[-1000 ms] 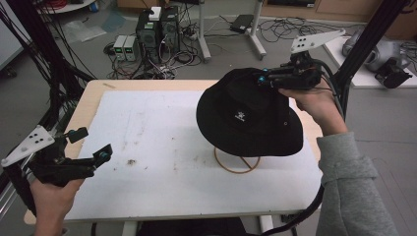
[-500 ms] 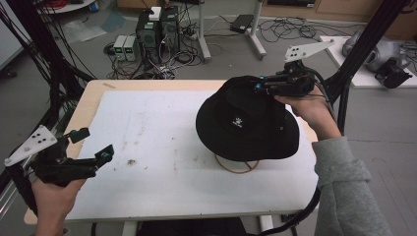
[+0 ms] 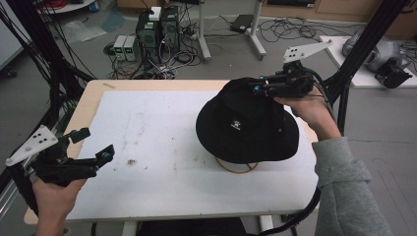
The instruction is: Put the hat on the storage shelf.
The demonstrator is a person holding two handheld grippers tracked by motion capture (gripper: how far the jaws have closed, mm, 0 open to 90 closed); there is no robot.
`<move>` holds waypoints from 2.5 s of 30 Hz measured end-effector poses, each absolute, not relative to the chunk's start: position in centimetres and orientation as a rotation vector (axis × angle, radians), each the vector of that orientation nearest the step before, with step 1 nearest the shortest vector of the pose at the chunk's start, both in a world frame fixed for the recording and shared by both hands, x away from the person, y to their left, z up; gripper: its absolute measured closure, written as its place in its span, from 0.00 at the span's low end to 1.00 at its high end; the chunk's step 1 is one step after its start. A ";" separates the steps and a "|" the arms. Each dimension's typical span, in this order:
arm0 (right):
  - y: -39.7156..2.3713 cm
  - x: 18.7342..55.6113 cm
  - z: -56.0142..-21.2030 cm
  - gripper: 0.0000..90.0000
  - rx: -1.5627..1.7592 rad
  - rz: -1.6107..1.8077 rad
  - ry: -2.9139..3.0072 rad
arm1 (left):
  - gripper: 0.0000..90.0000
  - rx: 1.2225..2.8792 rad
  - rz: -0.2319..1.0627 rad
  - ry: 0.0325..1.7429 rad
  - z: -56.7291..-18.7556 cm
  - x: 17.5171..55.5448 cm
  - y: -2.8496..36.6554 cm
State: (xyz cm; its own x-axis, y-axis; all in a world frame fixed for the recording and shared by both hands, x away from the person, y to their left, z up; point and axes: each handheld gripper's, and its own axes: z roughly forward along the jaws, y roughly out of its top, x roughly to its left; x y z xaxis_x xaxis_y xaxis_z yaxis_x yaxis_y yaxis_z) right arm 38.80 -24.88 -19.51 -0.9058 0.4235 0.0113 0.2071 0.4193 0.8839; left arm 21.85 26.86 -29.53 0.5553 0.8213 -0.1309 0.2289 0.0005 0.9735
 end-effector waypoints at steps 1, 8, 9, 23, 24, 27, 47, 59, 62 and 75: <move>-24.9 38.8 -19.5 0.81 0.567 1.491 2.453 | 0.02 1.540 0.591 0.928 -29.5 21.8 26.9; -25.4 39.1 -19.3 0.41 0.668 1.542 2.403 | 0.02 1.541 0.589 0.930 -29.6 21.9 26.8; -25.5 39.1 -19.3 0.37 0.681 1.537 2.406 | 0.02 1.543 0.589 0.928 -29.6 21.9 26.8; -25.8 39.2 -19.6 0.12 0.772 1.533 2.372 | 0.02 1.542 0.588 0.924 -29.7 22.0 26.7; -25.8 39.1 -19.6 0.12 0.772 1.534 2.361 | 0.02 1.544 0.588 0.923 -29.7 22.0 26.6; -26.1 38.8 -19.8 0.12 0.784 1.529 2.334 | 0.02 1.548 0.590 0.914 -29.7 21.9 26.5; -30.0 35.4 -20.2 0.12 0.858 1.577 2.146 | 0.02 1.539 0.569 0.923 -30.0 22.2 26.7; -33.0 32.8 -21.9 0.12 0.949 1.563 2.019 | 0.02 1.537 0.588 0.920 -30.2 22.3 26.1; -33.7 32.1 -22.6 0.12 0.954 1.554 2.003 | 0.02 1.535 0.594 0.922 -30.2 22.3 26.2; -35.4 29.4 -25.5 0.12 1.001 1.537 1.941 | 0.02 1.525 0.603 0.918 -30.0 22.1 26.4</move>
State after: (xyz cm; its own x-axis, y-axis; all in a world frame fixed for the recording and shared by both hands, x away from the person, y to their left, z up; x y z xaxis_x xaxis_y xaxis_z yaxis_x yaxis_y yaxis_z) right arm 29.43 -35.40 -25.53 -0.6257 0.7761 0.0780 0.2538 0.1080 0.9612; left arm 22.05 26.38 -29.99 0.5544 0.8226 -0.1263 0.2111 0.0078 0.9774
